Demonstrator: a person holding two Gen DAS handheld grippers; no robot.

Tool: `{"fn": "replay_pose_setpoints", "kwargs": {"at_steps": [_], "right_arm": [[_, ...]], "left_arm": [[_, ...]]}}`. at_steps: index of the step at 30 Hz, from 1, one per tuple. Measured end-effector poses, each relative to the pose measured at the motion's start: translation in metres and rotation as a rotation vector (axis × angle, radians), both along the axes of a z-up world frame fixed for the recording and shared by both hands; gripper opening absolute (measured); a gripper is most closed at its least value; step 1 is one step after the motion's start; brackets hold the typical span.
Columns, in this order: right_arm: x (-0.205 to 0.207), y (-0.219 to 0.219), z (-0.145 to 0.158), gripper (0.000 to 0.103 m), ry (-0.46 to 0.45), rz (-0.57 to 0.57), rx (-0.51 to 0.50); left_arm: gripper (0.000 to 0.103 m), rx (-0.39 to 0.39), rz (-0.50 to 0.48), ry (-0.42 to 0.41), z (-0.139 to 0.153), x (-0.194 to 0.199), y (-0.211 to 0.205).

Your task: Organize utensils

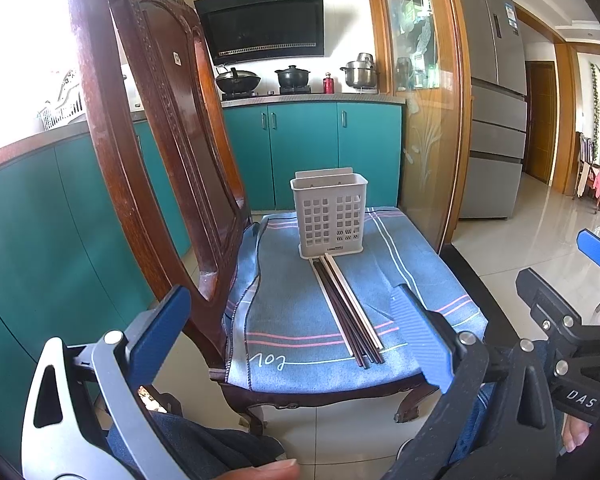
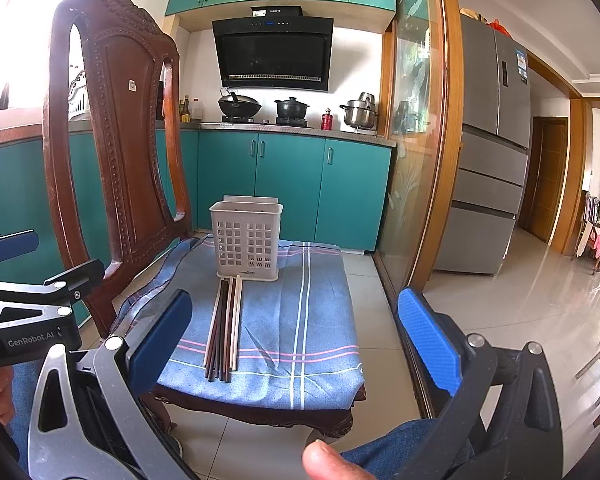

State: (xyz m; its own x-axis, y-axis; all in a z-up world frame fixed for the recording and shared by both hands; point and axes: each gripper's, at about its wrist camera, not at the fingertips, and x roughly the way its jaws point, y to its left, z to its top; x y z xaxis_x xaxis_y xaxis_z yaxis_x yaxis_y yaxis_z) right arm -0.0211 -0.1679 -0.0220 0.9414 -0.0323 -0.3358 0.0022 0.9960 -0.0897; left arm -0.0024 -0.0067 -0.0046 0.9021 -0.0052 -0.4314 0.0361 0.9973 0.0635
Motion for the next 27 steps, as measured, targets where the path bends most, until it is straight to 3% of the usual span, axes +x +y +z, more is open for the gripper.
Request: {"fn": "replay_pose_setpoints", "kwargs": {"at_steps": [27], "right_arm": [[0.0034, 0.0032, -0.0014, 0.1, -0.008, -0.013, -0.02]], "left_arm": [[0.099, -0.002, -0.005, 0.023, -0.0027, 0.007, 0.0014]]}}
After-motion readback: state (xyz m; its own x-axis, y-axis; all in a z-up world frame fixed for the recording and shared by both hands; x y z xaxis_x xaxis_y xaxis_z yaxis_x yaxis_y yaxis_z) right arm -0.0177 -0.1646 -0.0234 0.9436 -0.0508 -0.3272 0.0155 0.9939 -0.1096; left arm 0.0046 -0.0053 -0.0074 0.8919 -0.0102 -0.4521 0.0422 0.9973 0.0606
